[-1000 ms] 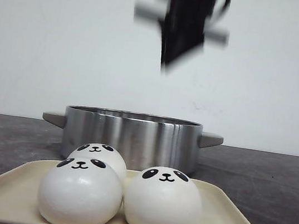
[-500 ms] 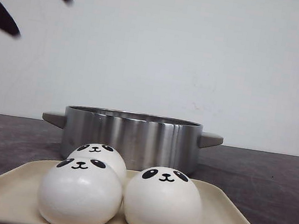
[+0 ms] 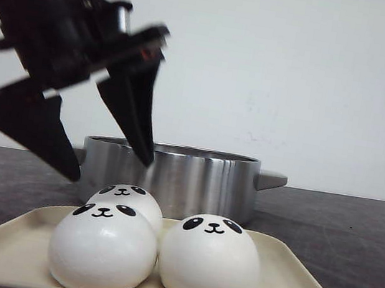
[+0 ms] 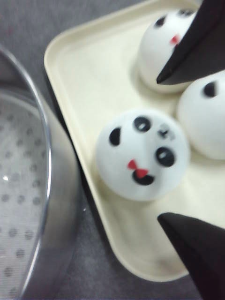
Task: Steam buns
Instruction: 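Lower the left gripper onto the other farther panda bun and close it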
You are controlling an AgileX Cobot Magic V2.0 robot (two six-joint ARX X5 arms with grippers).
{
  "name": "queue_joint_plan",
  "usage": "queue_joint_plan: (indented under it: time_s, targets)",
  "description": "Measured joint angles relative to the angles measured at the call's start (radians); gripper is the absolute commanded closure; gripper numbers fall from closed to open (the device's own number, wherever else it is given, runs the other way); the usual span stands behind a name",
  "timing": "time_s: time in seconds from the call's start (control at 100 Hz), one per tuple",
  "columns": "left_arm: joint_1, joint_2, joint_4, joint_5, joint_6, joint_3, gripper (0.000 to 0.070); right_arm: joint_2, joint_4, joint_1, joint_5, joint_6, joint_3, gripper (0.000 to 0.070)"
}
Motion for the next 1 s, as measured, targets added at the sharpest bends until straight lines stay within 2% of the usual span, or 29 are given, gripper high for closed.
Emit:
queue_joint_plan:
  time_s: [0.37, 0.49, 0.7, 0.74, 0.77, 0.78, 1.0]
  targets:
    - [-0.012, 0.129, 0.065, -0.009, -0.049, 0.002, 0.0104, -0.002, -0.045, 0.000, 0.000, 0.061, -0.001, 0.0688]
    - [-0.012, 0.140, 0.069, -0.015, -0.050, 0.006, 0.0130, -0.002, -0.064, 0.000, 0.000, 0.070, -0.001, 0.0688]
    - [-0.012, 0.144, 0.064, -0.037, -0.066, 0.006, 0.0466, -0.002, -0.079, 0.000, 0.000, 0.079, -0.001, 0.0688]
    - [-0.012, 0.144, 0.064, -0.037, -0.069, 0.006, 0.0558, -0.002, -0.079, 0.000, 0.000, 0.080, -0.001, 0.0688]
    - [-0.012, 0.144, 0.063, -0.037, -0.072, 0.006, 0.0671, -0.002, -0.080, 0.000, 0.000, 0.081, -0.001, 0.0688]
    - [-0.012, 0.144, 0.063, -0.037, -0.072, 0.006, 0.0690, -0.002, -0.080, 0.000, 0.000, 0.081, -0.001, 0.0688]
    - [-0.024, 0.095, 0.014, -0.034, -0.076, 0.006, 0.0690, -0.002, -0.111, 0.000, 0.000, 0.082, -0.001, 0.0688]
